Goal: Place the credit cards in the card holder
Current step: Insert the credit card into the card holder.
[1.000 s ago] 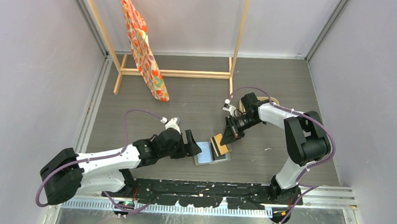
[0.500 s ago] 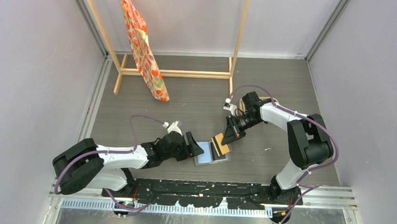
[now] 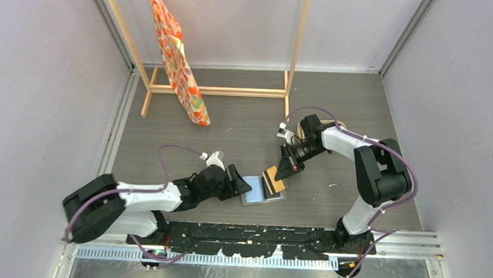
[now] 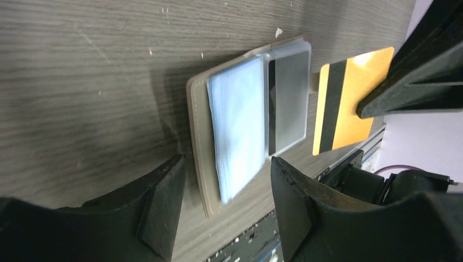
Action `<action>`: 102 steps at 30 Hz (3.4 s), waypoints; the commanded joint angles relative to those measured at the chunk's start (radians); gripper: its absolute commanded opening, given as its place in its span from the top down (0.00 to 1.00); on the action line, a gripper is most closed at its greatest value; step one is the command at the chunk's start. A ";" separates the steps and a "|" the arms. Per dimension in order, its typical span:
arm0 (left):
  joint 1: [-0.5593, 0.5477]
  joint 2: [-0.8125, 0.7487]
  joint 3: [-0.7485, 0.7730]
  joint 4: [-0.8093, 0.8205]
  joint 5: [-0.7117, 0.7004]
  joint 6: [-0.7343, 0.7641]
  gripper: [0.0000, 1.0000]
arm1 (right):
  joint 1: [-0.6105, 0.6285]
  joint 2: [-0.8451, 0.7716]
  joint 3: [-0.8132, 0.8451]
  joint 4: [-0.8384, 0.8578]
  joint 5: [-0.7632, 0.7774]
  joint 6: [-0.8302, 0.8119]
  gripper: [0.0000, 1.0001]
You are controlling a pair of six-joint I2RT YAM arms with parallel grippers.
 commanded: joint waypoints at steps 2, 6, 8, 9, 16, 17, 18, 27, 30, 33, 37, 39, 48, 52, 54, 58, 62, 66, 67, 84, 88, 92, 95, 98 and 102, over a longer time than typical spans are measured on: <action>-0.042 -0.238 0.095 -0.395 -0.147 0.067 0.36 | -0.003 -0.022 0.035 -0.028 -0.015 -0.031 0.99; -0.049 -0.384 0.091 -0.466 -0.143 0.089 0.34 | -0.003 -0.042 0.024 -0.026 -0.017 -0.037 0.99; -0.049 -0.397 0.064 -0.378 -0.093 0.087 0.35 | -0.004 -0.048 0.019 -0.019 -0.018 -0.036 0.99; -0.049 -0.389 0.059 -0.351 -0.074 0.087 0.35 | -0.006 -0.053 0.011 -0.010 -0.026 -0.032 0.99; -0.049 -0.231 0.144 -0.312 -0.033 0.119 0.35 | -0.043 -0.100 -0.030 0.054 -0.072 0.027 0.99; -0.049 -0.209 0.150 -0.308 -0.035 0.120 0.36 | -0.046 -0.103 -0.037 0.065 -0.071 0.037 0.99; -0.049 -0.184 0.154 -0.298 -0.036 0.120 0.36 | -0.046 -0.104 -0.042 0.075 -0.072 0.049 0.99; -0.049 -0.082 0.158 -0.226 -0.042 0.110 0.41 | -0.046 -0.020 -0.025 0.114 -0.095 0.121 0.99; -0.049 -0.061 0.152 -0.209 -0.049 0.098 0.42 | -0.045 -0.016 -0.022 0.111 -0.081 0.119 0.99; -0.049 -0.037 0.150 -0.200 -0.055 0.081 0.42 | -0.045 -0.010 -0.036 0.125 -0.062 0.124 0.99; -0.049 -0.007 0.152 -0.176 -0.037 0.066 0.42 | -0.039 0.022 -0.041 0.142 -0.056 0.154 0.99; -0.049 0.003 0.135 -0.144 -0.039 0.048 0.42 | -0.032 0.033 -0.040 0.144 -0.047 0.158 0.99; -0.049 0.038 0.110 -0.107 -0.058 -0.001 0.49 | -0.023 0.079 -0.023 0.125 0.008 0.154 0.99; -0.049 0.040 0.099 -0.102 -0.060 -0.010 0.50 | -0.021 0.088 -0.017 0.118 0.017 0.150 0.99; -0.049 0.040 0.087 -0.083 -0.066 -0.019 0.54 | -0.019 0.094 -0.012 0.114 0.021 0.150 0.99; -0.049 0.050 0.066 -0.035 -0.070 -0.039 0.60 | -0.008 0.109 0.000 0.101 0.022 0.139 0.99; -0.049 0.063 0.058 -0.001 -0.072 -0.041 0.64 | 0.005 0.124 0.012 0.081 0.019 0.132 0.99; -0.049 0.075 0.044 0.044 -0.075 -0.049 0.72 | 0.012 0.132 0.020 0.071 0.012 0.130 0.99; -0.049 0.077 0.043 0.045 -0.077 -0.051 0.73 | 0.014 0.133 0.021 0.070 0.010 0.112 0.99; -0.049 0.119 0.028 0.095 -0.120 -0.079 0.95 | 0.019 0.158 0.041 0.041 0.004 0.084 0.99; -0.049 0.130 0.031 0.108 -0.129 -0.083 0.99 | 0.020 0.157 0.041 0.040 0.002 0.088 0.99; -0.048 0.153 0.034 0.131 -0.124 -0.093 1.00 | 0.018 0.161 0.023 0.077 -0.006 0.119 0.99; -0.048 0.166 0.033 0.151 -0.119 -0.099 1.00 | 0.018 0.160 0.018 0.105 -0.006 0.144 0.99; -0.050 0.169 0.033 0.155 -0.119 -0.101 1.00 | 0.015 0.155 -0.005 0.165 -0.002 0.196 0.99; -0.051 0.168 0.033 0.158 -0.121 -0.103 1.00 | -0.004 0.167 -0.016 0.205 0.010 0.243 0.99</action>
